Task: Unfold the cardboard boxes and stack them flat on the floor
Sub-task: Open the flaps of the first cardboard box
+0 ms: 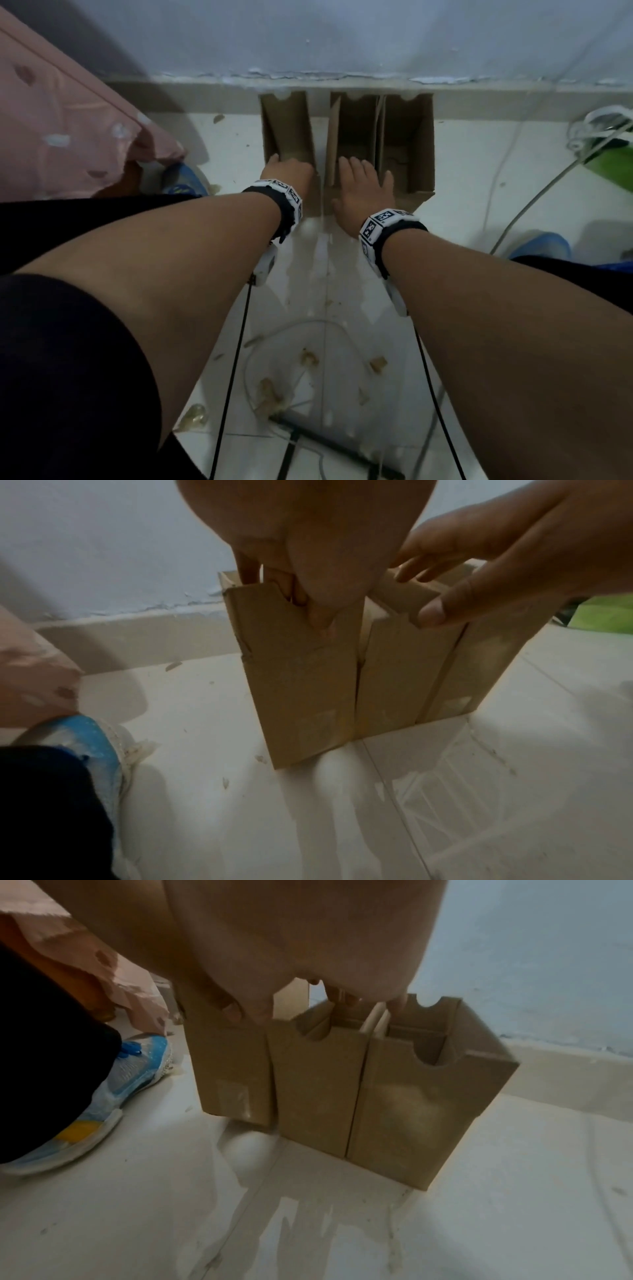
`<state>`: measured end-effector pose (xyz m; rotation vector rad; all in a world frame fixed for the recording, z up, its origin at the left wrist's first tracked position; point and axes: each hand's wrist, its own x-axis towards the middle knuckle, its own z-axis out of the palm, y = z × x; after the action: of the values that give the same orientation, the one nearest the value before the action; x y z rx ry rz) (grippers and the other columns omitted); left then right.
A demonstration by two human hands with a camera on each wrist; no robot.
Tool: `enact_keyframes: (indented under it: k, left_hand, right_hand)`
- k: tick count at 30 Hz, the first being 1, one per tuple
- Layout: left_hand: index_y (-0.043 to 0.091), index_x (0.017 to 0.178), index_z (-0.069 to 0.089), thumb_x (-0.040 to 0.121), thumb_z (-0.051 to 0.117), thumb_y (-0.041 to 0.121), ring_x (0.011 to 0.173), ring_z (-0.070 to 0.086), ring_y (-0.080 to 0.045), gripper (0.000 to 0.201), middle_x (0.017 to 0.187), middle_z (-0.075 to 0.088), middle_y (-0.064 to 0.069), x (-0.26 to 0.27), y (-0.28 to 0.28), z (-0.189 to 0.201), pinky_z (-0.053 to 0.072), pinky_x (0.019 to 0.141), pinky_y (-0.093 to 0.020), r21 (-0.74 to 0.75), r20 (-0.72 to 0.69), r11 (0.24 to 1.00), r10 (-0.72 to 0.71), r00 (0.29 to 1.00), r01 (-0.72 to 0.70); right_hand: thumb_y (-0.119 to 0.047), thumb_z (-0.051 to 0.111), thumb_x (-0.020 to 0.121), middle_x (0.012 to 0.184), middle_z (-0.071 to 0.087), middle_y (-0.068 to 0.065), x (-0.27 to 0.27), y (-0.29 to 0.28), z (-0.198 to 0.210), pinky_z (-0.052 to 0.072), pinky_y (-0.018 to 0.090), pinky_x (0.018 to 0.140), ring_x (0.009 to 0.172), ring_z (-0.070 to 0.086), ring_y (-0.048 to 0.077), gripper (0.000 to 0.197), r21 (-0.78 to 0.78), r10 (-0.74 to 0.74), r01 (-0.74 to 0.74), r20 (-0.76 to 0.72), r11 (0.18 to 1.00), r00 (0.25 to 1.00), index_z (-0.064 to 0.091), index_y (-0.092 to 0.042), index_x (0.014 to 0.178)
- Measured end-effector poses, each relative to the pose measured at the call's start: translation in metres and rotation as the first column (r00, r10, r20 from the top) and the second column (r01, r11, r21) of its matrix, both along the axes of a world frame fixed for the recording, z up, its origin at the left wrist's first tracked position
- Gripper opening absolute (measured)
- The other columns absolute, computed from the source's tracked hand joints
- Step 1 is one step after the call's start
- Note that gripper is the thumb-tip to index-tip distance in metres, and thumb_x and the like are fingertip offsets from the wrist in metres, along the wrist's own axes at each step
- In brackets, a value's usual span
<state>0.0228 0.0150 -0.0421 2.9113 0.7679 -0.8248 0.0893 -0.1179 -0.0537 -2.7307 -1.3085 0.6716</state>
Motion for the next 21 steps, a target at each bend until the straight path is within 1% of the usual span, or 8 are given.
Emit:
enact_keyframes:
  k: [2, 6, 8, 11, 14, 16, 18, 21]
  left_hand:
    - [0.016, 0.132, 0.061, 0.101, 0.042, 0.008, 0.124, 0.058, -0.032, 0.037, 0.129, 0.064, -0.016, -0.004, 0.001, 0.026, 0.03, 0.115, -0.042, 0.003, 0.033, 1.0, 0.01, 0.999, -0.011]
    - [0.014, 0.129, 0.062, 0.1, 0.046, 0.004, 0.113, 0.064, -0.036, 0.036, 0.125, 0.064, -0.016, -0.01, 0.001, 0.086, 0.045, 0.081, -0.039, 0.038, 0.087, 0.999, 0.029, 0.996, -0.032]
    - [0.012, 0.121, 0.063, 0.095, 0.054, 0.002, 0.106, 0.066, -0.037, 0.03, 0.12, 0.065, -0.015, -0.013, 0.002, 0.117, 0.05, 0.079, -0.04, 0.042, 0.109, 0.999, 0.028, 0.994, -0.033]
    - [0.008, 0.119, 0.064, 0.093, 0.064, 0.007, 0.109, 0.065, -0.039, 0.026, 0.121, 0.066, -0.017, -0.018, -0.003, 0.171, 0.054, 0.088, -0.043, 0.002, 0.143, 0.999, 0.034, 0.989, -0.035]
    - [0.001, 0.124, 0.063, 0.097, 0.061, 0.01, 0.112, 0.063, -0.038, 0.028, 0.122, 0.065, -0.02, -0.021, -0.013, 0.209, 0.043, 0.08, -0.036, -0.046, 0.206, 0.999, -0.014, 0.978, 0.024]
    - [-0.002, 0.118, 0.065, 0.094, 0.064, 0.008, 0.108, 0.063, -0.039, 0.026, 0.118, 0.066, -0.024, -0.026, -0.024, 0.229, 0.04, 0.077, -0.034, -0.067, 0.245, 0.994, -0.064, 0.967, 0.083]
    - [0.001, 0.11, 0.068, 0.09, 0.067, 0.008, 0.103, 0.064, -0.037, 0.021, 0.109, 0.067, -0.022, -0.029, -0.035, 0.247, 0.041, 0.075, -0.031, -0.097, 0.304, 0.989, -0.079, 0.949, 0.113]
    - [0.009, 0.098, 0.073, 0.086, 0.069, 0.01, 0.086, 0.062, -0.031, 0.013, 0.089, 0.065, -0.012, -0.031, -0.053, 0.269, 0.044, 0.073, -0.031, -0.114, 0.383, 0.987, -0.057, 0.922, 0.108]
  right_hand:
    - [-0.037, 0.045, 0.102, 0.169, 0.008, 0.006, 0.001, -0.001, 0.023, 0.008, 0.058, 0.123, 0.155, 0.006, 0.025, 0.074, 0.029, 0.02, -0.02, 0.012, 0.999, 1.0, 0.005, -0.017, 0.161]
    - [-0.035, 0.053, 0.099, 0.168, 0.01, 0.006, -0.002, 0.0, 0.067, 0.018, 0.057, 0.121, 0.155, 0.008, 0.026, 0.078, 0.106, 0.025, -0.033, 0.074, 0.994, 0.997, 0.007, -0.021, 0.161]
    - [-0.03, 0.056, 0.096, 0.168, 0.011, 0.006, -0.004, 0.0, 0.094, 0.028, 0.058, 0.116, 0.153, 0.012, 0.027, 0.081, 0.175, 0.046, -0.063, 0.098, 0.983, 0.994, 0.007, -0.027, 0.161]
    - [-0.026, 0.06, 0.093, 0.167, 0.013, 0.007, -0.011, -0.001, 0.141, 0.044, 0.054, 0.104, 0.148, 0.023, 0.032, 0.085, 0.341, 0.088, -0.144, 0.173, 0.929, 0.981, 0.009, -0.036, 0.16]
    - [-0.03, 0.068, 0.089, 0.168, 0.009, 0.006, -0.016, -0.002, 0.181, 0.044, 0.051, 0.103, 0.148, 0.022, 0.032, 0.086, 0.36, 0.124, -0.195, 0.211, 0.912, 0.97, 0.018, -0.034, 0.159]
    - [-0.035, 0.069, 0.087, 0.168, 0.009, 0.004, -0.018, -0.006, 0.203, 0.039, 0.052, 0.108, 0.15, 0.015, 0.031, 0.072, 0.318, 0.106, -0.167, 0.2, 0.933, 0.974, 0.035, -0.029, 0.151]
    - [-0.036, 0.07, 0.086, 0.161, 0.027, 0.009, -0.018, -0.012, 0.223, 0.038, 0.051, 0.11, 0.146, 0.022, 0.034, 0.056, 0.328, 0.09, -0.142, 0.169, 0.934, 0.982, 0.051, -0.025, 0.138]
    - [-0.032, 0.083, 0.076, 0.125, 0.063, 0.008, -0.014, -0.026, 0.253, 0.048, 0.034, 0.093, 0.117, 0.057, 0.032, 0.048, 0.319, 0.009, -0.031, 0.072, 0.947, 0.997, 0.067, -0.022, 0.121]
